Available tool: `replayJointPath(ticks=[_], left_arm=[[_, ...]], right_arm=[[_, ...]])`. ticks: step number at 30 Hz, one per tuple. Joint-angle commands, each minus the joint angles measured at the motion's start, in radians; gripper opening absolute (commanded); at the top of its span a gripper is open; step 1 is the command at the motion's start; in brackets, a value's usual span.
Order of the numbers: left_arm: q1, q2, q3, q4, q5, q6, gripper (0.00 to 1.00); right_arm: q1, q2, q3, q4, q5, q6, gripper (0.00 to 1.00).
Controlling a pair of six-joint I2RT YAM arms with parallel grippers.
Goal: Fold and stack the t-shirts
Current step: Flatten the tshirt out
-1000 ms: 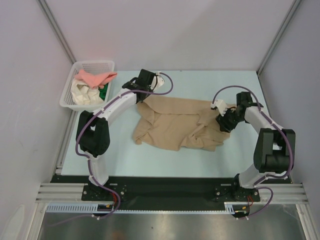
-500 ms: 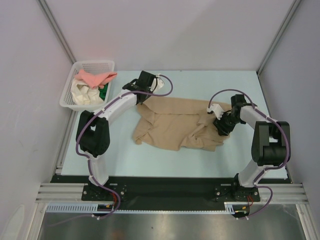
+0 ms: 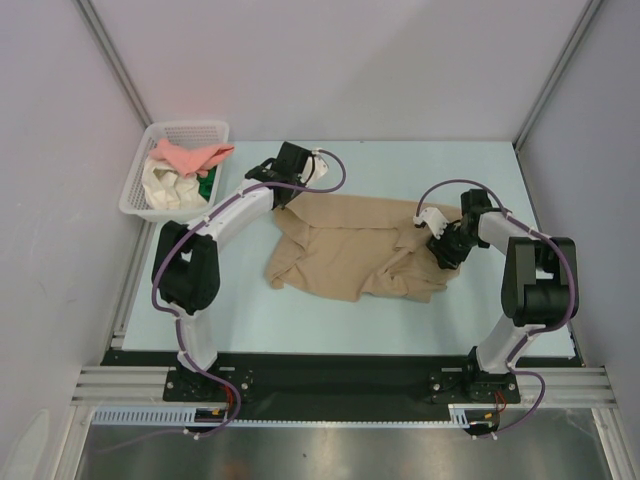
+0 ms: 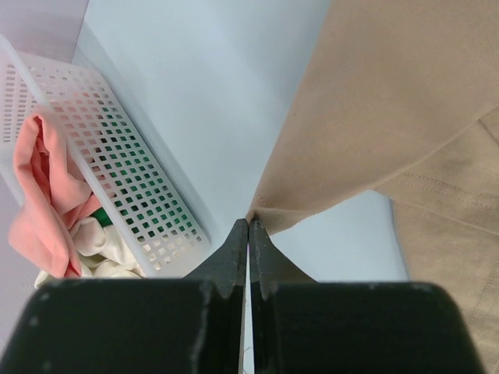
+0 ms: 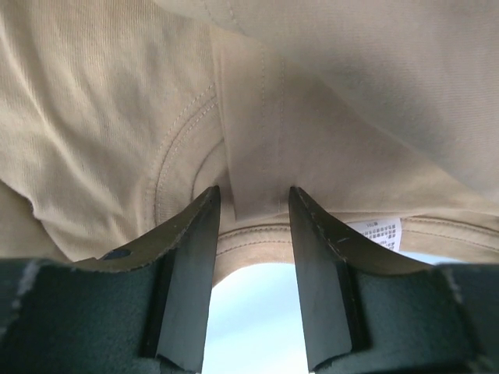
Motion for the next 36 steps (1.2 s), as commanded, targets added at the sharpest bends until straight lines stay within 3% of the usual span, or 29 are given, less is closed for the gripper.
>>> replayJointPath(ticks=[1,6,22,36], left_arm=[[-0.004,0.001,0.026,0.002,-0.016,-0.004,0.0],[-0.004,0.002,0.026,0.004,-0.016,-0.003,0.0],[-0.004,0.007,0.022,0.01,-0.011,-0.006,0.01],[-0.004,-0.002,0.007,0.014,-0.015,-0.004,0.0]], right_arm=[[0.002,0.004,-0.017,0.02,0.016,-0.003,0.45],[-0.001,0.009,-0.029,0.052,0.047,0.013,0.38],[-0.024,-0.014,-0.038,0.06,0.064,0.022,0.42],[-0.041,-0.01,-0.012,0.042,0.044,0.043,0.34]])
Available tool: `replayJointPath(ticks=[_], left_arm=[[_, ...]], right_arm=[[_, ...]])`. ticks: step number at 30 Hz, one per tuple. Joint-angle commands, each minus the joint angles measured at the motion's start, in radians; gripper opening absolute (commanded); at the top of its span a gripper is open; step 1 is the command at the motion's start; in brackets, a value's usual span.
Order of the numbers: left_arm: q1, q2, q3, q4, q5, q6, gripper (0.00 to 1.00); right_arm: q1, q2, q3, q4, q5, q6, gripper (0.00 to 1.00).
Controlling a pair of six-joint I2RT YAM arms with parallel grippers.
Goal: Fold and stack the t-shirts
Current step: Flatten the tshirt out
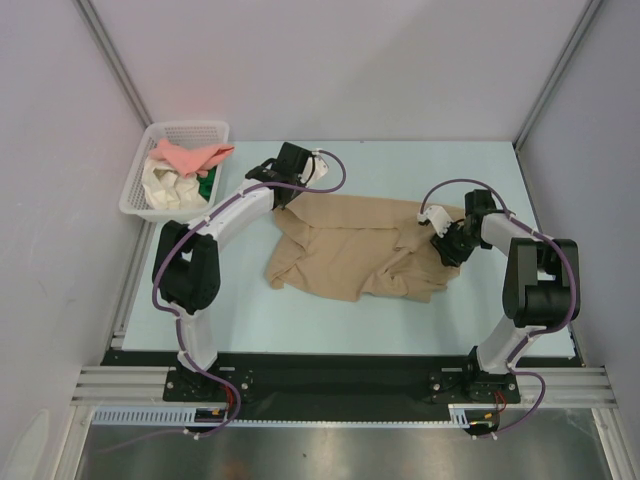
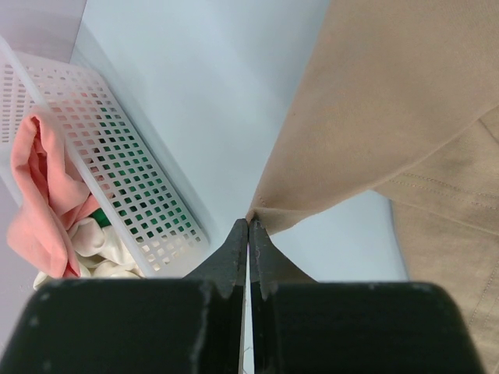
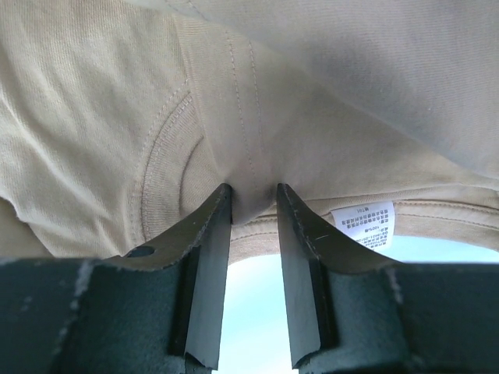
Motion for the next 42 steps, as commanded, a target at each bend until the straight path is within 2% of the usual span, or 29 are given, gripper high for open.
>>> replayJointPath(ticks=[1,6,12,16,22,24,25,31,35,42], left_arm=[[-0.004,-0.006,0.006,0.014,-0.015,-0.004,0.0],[-0.004,-0.002,0.004,0.019,-0.015,-0.001,0.0],[-0.004,-0.008,0.012,0.009,-0.016,0.001,0.0],[-0.01,-0.021,0.01,0.003,-0.016,0.005,0.0],[-0.03,-0.034,0.007,0.006,-0.022,0.021,0.0],[-0.033,-0.037,0.009,0.006,-0.024,0.024,0.0],[-0.036,-0.038,0.013,0.003,-0.025,0.028,0.0],[-0.038,-0.101,0.004,0.009,-0.028,0.05,0.0],[-0.042,-0.162,0.013,-0.023,-0.008,0.01,0.0],[-0.067,-0.422,-0.074,-0.053,0.001,0.028,0.01]], right_arm=[[-0.015,0.001,0.007,-0.002,0.033,0.0,0.34],[-0.017,-0.005,0.011,0.0,0.032,0.008,0.33],[-0.017,-0.031,0.037,-0.017,0.024,0.017,0.2],[-0.017,-0.054,0.062,-0.049,0.015,0.023,0.08],[-0.009,-0.077,0.086,-0.057,0.021,0.029,0.09],[-0.011,-0.083,0.094,-0.057,0.022,0.035,0.05],[-0.011,-0.088,0.097,-0.05,0.027,0.041,0.0],[-0.018,-0.141,0.134,-0.043,0.042,0.098,0.0],[-0.029,-0.187,0.157,-0.033,0.076,0.153,0.0],[-0.077,-0.385,0.307,-0.051,0.147,0.297,0.0]])
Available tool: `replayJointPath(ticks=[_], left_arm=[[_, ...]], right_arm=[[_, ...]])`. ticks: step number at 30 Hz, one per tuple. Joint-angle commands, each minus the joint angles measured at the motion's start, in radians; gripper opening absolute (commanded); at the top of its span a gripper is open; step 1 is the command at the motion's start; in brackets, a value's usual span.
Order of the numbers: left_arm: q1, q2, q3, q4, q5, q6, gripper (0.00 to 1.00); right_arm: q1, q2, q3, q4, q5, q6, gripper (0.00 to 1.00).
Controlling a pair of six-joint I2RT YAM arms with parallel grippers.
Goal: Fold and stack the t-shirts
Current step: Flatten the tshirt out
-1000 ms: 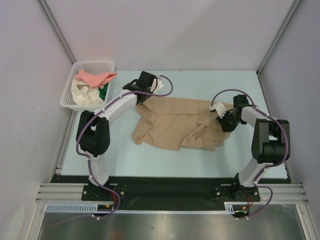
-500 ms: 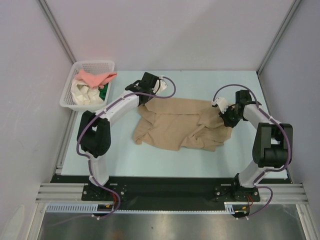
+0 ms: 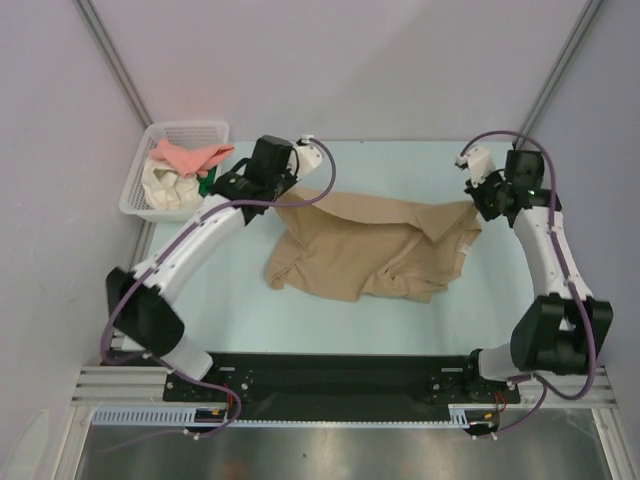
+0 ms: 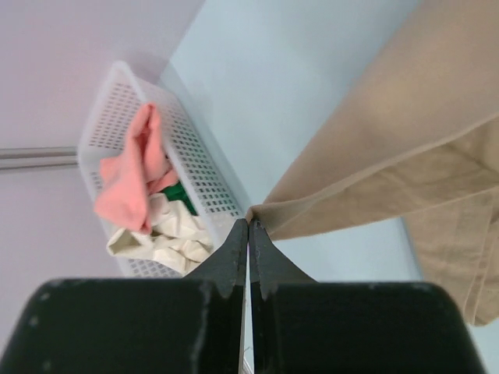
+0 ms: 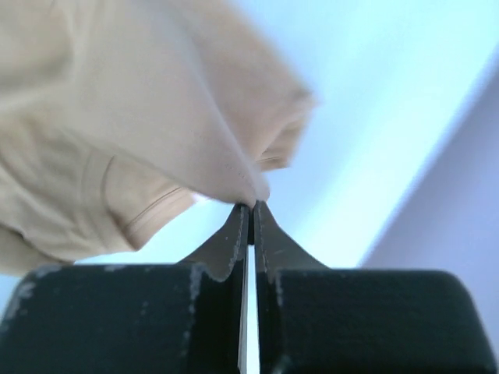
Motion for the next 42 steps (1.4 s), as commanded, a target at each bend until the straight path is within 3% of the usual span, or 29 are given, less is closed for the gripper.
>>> replayJointPath(ticks=[1,6,11,15,21,28,31,35,42], left_arm=[[-0.01,-0.201,-0.029,-0.028,0.002,0.0,0.0],[-0.01,-0.342,0.009,-0.054,0.016,0.028,0.01],[-0.047,-0.424,0.167,-0.153,-0.009,0.055,0.0],[-0.067,-0.499,0.259,-0.196,-0.039,0.069,0.0],[-0.042,-0.563,0.357,-0.209,-0.029,0.109,0.01],[-0.024,-0.574,0.591,-0.262,0.03,0.084,0.0],[-0.024,-0.576,0.601,-0.253,0.022,0.114,0.01],[-0.025,-0.565,0.555,-0.229,0.011,0.144,0.0],[-0.024,-0.556,0.265,-0.14,0.002,0.128,0.0]], right_arm=[[-0.028,-0.169,0.116,0.015,0.054,0.121,0.0],[-0.09,-0.334,0.28,-0.044,0.097,0.227,0.0],[-0.104,-0.45,0.475,-0.068,0.146,0.287,0.0],[-0.104,-0.552,0.542,-0.008,0.285,0.358,0.0],[-0.104,-0.583,0.784,-0.055,0.321,0.438,0.0],[-0.101,-0.537,1.027,-0.1,0.319,0.449,0.0],[-0.1,-0.516,1.047,-0.071,0.315,0.433,0.0],[-0.1,-0.502,0.925,0.055,0.303,0.406,0.0],[-0.101,-0.418,0.632,0.225,0.198,0.393,0.0]])
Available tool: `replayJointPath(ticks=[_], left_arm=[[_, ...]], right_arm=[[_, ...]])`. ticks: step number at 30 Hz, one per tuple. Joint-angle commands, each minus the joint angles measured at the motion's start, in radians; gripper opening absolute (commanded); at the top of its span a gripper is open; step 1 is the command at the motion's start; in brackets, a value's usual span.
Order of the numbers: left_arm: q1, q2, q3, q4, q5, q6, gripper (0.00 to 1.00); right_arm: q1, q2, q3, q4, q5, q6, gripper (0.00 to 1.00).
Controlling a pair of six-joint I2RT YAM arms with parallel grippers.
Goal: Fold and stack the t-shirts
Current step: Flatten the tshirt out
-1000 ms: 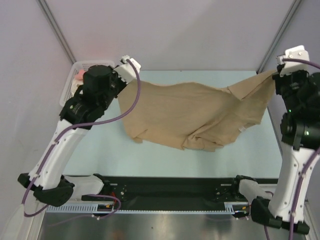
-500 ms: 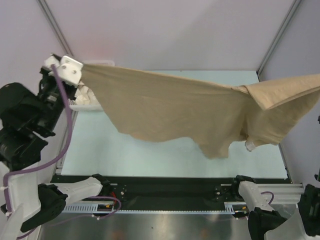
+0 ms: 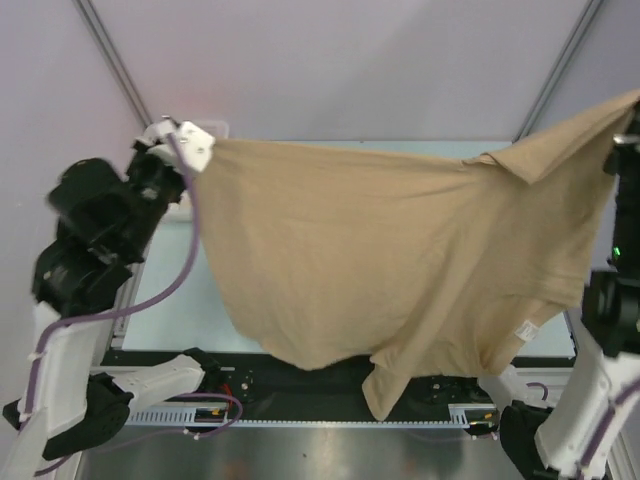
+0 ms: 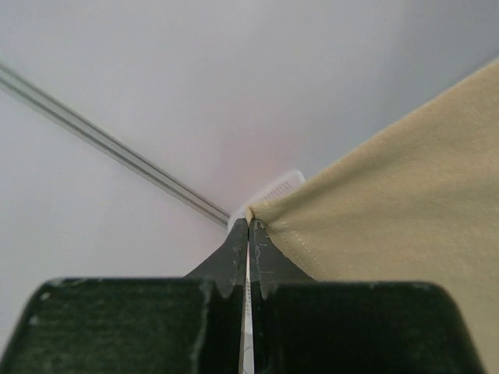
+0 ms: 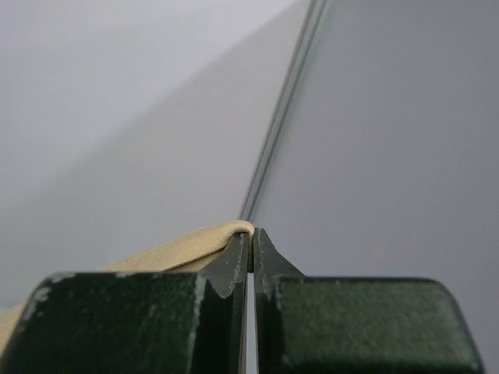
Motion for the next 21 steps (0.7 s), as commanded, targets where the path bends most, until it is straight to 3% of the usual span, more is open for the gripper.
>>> replayJointPath(ticks=[1,6,10,11,16,21], left_arm=[[0.017,0.052,-0.136,0.041,-0.024,-0.004,0.0],[0.079,0.111,-0.361,0.182,0.022,0.006,0.0],[0.179,0.271,-0.453,0.316,0.076,0.017,0.0],[0.19,0.374,-0.444,0.357,0.076,0.02,0.0],[0.228,0.679,-0.303,0.402,0.067,0.009,0.01],[0.248,0.89,-0.2,0.428,0.047,0.017,0.0]], right_arm=[[0.0,0.126,-0.141,0.102,-0.054,-0.015,0.0],[0.053,0.205,-0.402,0.219,-0.087,-0.113,0.0],[0.096,0.318,-0.629,0.375,-0.093,-0.193,0.0],[0.103,0.391,-0.655,0.401,-0.094,-0.22,0.0],[0.126,0.669,-0.642,0.487,-0.1,-0.246,0.0],[0.133,0.983,-0.417,0.518,-0.09,-0.263,0.0]])
